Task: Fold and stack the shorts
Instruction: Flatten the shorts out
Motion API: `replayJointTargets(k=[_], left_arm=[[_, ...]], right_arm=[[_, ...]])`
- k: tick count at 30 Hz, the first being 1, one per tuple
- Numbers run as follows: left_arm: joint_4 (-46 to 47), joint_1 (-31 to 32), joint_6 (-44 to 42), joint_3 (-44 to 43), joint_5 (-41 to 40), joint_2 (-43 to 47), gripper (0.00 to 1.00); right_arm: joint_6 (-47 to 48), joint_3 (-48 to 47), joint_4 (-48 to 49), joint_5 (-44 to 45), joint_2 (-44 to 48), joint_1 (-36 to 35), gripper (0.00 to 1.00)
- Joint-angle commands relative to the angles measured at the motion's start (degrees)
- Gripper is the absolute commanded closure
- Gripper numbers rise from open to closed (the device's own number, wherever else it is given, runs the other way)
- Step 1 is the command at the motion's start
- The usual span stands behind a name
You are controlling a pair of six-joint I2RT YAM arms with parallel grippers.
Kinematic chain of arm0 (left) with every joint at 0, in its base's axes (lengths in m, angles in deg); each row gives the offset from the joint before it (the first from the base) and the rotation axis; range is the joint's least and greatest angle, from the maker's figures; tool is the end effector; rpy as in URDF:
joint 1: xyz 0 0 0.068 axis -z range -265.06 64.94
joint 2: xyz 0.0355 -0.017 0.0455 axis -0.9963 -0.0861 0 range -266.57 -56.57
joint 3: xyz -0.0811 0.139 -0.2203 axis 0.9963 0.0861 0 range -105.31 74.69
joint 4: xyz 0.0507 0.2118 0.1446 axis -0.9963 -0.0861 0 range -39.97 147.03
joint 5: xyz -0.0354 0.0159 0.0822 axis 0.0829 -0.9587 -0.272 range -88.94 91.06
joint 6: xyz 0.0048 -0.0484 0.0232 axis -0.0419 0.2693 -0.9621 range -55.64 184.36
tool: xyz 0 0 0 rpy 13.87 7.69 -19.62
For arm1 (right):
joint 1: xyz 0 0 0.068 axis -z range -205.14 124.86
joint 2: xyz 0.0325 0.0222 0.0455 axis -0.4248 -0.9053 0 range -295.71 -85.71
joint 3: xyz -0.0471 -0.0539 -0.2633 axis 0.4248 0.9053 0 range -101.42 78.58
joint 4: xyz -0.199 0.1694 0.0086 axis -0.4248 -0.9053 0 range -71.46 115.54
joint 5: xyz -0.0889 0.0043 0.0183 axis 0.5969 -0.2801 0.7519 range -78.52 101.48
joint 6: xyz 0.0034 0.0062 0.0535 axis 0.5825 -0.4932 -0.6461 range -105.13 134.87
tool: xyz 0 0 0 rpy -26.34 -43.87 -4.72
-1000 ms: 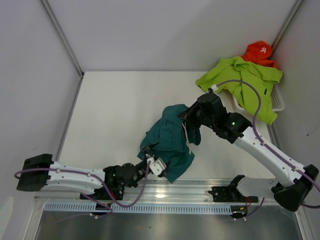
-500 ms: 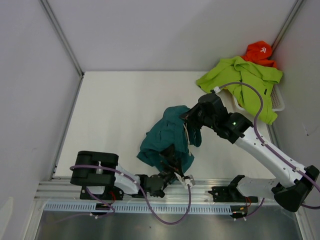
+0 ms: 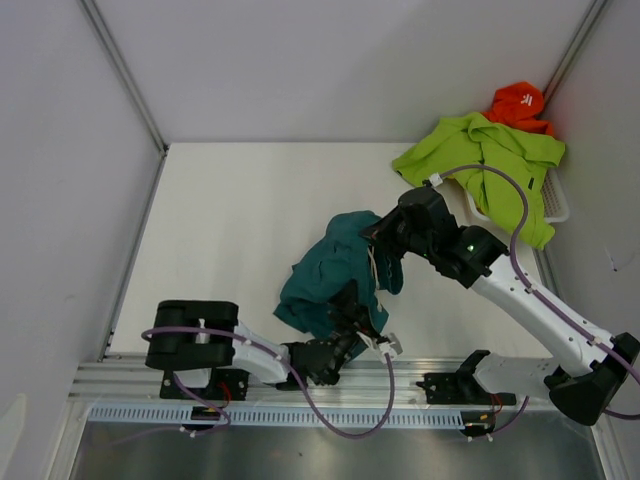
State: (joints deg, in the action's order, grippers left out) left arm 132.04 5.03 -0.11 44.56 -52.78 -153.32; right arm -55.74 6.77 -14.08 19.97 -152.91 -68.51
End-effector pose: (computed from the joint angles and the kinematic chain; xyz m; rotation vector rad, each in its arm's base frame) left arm 0.0281 -0.2973 0.1885 1.0882 1.0211 0.3066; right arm 0.1828 0.1655 0.3737 0.6391 2.2541 0.9274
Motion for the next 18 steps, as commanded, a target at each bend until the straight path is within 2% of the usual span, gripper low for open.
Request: replayJointTargets(k=[1,3,4,9,11,13,14,15,16,17,18], left_arm=[[23.96,-2.10,-1.63,-4.31,-1.17,-2.65,0.55],[23.87,-4.03,2.04,-4.24,-1.79,-1.96,0.79],[23.87,-5.00,3.37,-2.93,-1.88,-1.08,1.00],[23.96,-5.18,5.32,0.59,-4.85,8.22,1.00],[23.44,-4.83,6.28,1.91,-7.58,15.77,1.00],[19.86,-4.04,8.38,4.37,-8.99,21.66,1.00],[15.22,-4.04,15.53,4.55,-9.17,29.00,1.00],[-2.40,-4.13,21.60,4.29,-8.22,33.25,1.00],[-13.72,-5.26,28.19,3.77,-6.29,37.56,1.00],[-25.58,-6.66,43.05,1.67,-0.01,45.78,1.00],[-42.75,-8.68,49.63,0.78,3.97,49.25,1.00]], right_arm=[[-1.64,-2.98,1.21,0.03,2.16,0.22,1.00],[-1.81,-2.98,1.12,0.03,2.07,0.22,1.00],[-1.81,-2.98,1.12,0.12,2.25,0.31,1.00],[2.21,-3.33,0.24,0.56,1.72,1.97,1.00],[5.90,-3.07,0.68,0.30,0.67,3.73,1.00],[11.53,-1.93,1.03,0.21,-0.21,5.05,0.93],[13.46,-1.49,1.12,0.30,-0.73,5.58,0.90],[15.66,-0.97,1.38,-0.31,-1.70,6.80,0.87],[20.81,-0.01,2.60,-1.10,-2.14,7.33,0.68],[23.21,0.61,3.05,-1.80,-2.58,7.60,0.57],[25.15,1.23,3.49,-2.86,-2.76,7.95,0.48]])
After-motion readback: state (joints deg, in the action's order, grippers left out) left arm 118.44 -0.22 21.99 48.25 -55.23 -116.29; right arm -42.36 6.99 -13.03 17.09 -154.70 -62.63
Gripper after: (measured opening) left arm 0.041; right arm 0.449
